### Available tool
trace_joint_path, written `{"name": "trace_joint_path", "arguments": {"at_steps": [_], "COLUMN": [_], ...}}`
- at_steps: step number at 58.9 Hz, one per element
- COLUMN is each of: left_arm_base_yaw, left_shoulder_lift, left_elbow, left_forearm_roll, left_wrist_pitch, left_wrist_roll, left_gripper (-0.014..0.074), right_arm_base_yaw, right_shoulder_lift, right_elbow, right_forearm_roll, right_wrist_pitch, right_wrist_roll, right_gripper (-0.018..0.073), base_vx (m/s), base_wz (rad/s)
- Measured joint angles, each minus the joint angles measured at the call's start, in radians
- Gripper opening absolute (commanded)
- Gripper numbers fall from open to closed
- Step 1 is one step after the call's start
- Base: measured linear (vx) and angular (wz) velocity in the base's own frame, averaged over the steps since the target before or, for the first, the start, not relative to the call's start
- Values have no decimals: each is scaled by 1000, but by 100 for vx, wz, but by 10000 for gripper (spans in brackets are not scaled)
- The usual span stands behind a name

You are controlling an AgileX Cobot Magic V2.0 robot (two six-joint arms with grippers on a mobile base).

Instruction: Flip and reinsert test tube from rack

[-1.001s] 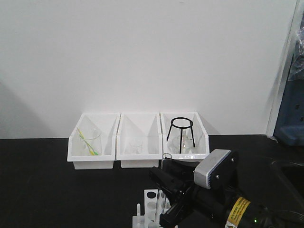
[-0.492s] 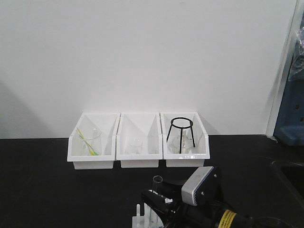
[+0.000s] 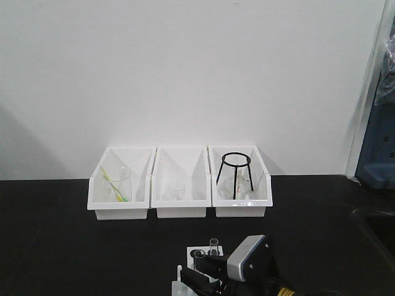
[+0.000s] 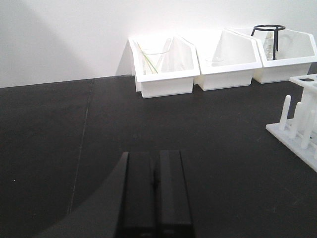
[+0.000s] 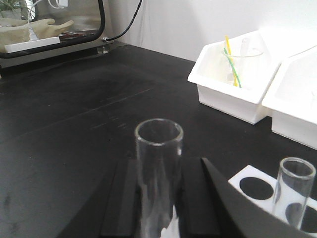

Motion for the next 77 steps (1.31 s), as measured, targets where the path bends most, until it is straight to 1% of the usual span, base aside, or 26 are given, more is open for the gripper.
{"name": "trace_joint_path", "arguments": {"at_steps": [6, 18, 23, 27, 31, 36, 41, 46, 49, 51, 52, 54, 59, 63, 68, 74, 77], "left_arm_base_yaw": [0, 0, 0, 0, 0, 0, 0, 0, 0, 0, 0, 0, 0, 0, 0, 0, 0], "left_shoulder_lift": [0, 0, 0, 0, 0, 0, 0, 0, 0, 0, 0, 0, 0, 0, 0, 0, 0], "left_elbow": [0, 0, 0, 0, 0, 0, 0, 0, 0, 0, 0, 0, 0, 0, 0, 0, 0], "left_forearm_roll": [0, 0, 0, 0, 0, 0, 0, 0, 0, 0, 0, 0, 0, 0, 0, 0, 0], "left_wrist_pitch": [0, 0, 0, 0, 0, 0, 0, 0, 0, 0, 0, 0, 0, 0, 0, 0, 0], "left_wrist_roll": [0, 0, 0, 0, 0, 0, 0, 0, 0, 0, 0, 0, 0, 0, 0, 0, 0], "left_gripper": [-6, -6, -6, -6, -6, -6, -6, -6, -6, -6, -6, -6, -6, -6, -6, -6, -6], "right_arm_base_yaw": [0, 0, 0, 0, 0, 0, 0, 0, 0, 0, 0, 0, 0, 0, -1, -1, -1], "right_shoulder_lift": [0, 0, -2, -18, -54, -121, -214, -317, -393, -443, -463, -505, -631, -747, -893, -1048, -1119], "right_elbow": [0, 0, 0, 0, 0, 0, 0, 0, 2, 3, 5, 6, 9, 17, 64, 187, 250], "right_forearm_roll": [0, -3, 0, 6, 14, 17, 17, 16, 16, 16, 16, 16, 16, 20, 28, 35, 37], "right_wrist_pitch": [-4, -43, -49, -43, -36, -11, 38, 128, 188, 236, 267, 321, 473, 633, 798, 911, 935], "right_wrist_roll": [0, 0, 0, 0, 0, 0, 2, 16, 27, 34, 38, 49, 98, 163, 218, 235, 236], "right_gripper": [162, 392, 472, 514, 522, 502, 428, 280, 158, 93, 45, -17, -16, -13, -11, -11, -11], "base_vx": [0, 0, 0, 0, 0, 0, 0, 0, 0, 0, 0, 0, 0, 0, 0, 0, 0], "base_wz": [0, 0, 0, 0, 0, 0, 0, 0, 0, 0, 0, 0, 0, 0, 0, 0, 0]}}
